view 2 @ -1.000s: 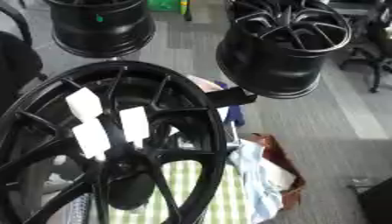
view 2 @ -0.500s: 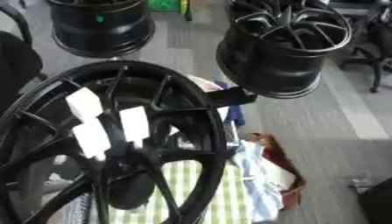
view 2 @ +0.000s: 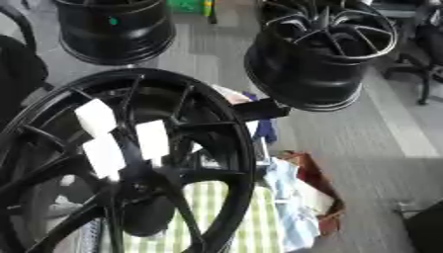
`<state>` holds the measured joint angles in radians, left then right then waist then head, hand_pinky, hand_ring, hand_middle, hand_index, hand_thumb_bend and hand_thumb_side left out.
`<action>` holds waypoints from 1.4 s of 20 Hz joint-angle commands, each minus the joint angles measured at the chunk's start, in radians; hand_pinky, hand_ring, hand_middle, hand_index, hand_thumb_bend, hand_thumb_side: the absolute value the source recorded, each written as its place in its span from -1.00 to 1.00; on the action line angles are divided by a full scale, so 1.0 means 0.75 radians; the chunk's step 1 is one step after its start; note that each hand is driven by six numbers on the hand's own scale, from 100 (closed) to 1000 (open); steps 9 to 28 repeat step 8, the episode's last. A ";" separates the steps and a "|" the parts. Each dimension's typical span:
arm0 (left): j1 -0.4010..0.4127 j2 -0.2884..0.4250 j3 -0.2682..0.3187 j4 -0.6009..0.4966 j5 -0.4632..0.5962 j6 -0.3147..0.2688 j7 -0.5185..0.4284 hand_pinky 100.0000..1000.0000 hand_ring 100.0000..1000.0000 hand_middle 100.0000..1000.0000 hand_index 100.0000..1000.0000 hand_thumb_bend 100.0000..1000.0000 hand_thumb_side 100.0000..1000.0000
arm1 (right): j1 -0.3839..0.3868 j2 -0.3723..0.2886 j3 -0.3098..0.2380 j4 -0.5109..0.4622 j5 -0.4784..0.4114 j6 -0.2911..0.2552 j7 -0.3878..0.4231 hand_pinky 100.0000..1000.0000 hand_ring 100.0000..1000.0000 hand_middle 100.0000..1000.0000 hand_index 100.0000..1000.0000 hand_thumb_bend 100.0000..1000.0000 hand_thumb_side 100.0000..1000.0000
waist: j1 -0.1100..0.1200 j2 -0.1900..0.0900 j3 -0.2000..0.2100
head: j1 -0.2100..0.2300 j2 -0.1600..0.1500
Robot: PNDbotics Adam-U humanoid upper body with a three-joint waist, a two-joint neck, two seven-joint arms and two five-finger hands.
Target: Pull the pin out of the wheel hub.
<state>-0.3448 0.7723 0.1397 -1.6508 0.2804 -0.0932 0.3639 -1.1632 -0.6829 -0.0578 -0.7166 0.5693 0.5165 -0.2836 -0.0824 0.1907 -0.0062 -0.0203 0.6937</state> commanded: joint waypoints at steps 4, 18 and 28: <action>-0.017 0.039 0.017 -0.025 -0.002 -0.002 0.000 0.64 0.74 0.52 0.63 -0.16 0.08 | 0.009 -0.045 0.044 -0.228 -0.133 -0.118 0.072 0.43 0.61 0.40 0.57 -1.00 0.07 | 0.009 -0.029 -0.001 | 0.004 0.001; -0.022 0.036 0.023 -0.049 0.000 -0.007 0.008 0.64 0.74 0.52 0.64 -0.15 0.07 | 0.038 -0.041 0.133 -0.373 -0.222 -0.206 0.160 0.44 0.62 0.41 0.59 -1.00 0.12 | 0.012 -0.029 0.000 | 0.003 0.002; -0.022 0.036 0.023 -0.049 0.000 -0.007 0.008 0.64 0.74 0.52 0.64 -0.15 0.07 | 0.038 -0.041 0.133 -0.373 -0.222 -0.206 0.160 0.44 0.62 0.41 0.59 -1.00 0.12 | 0.012 -0.029 0.000 | 0.003 0.002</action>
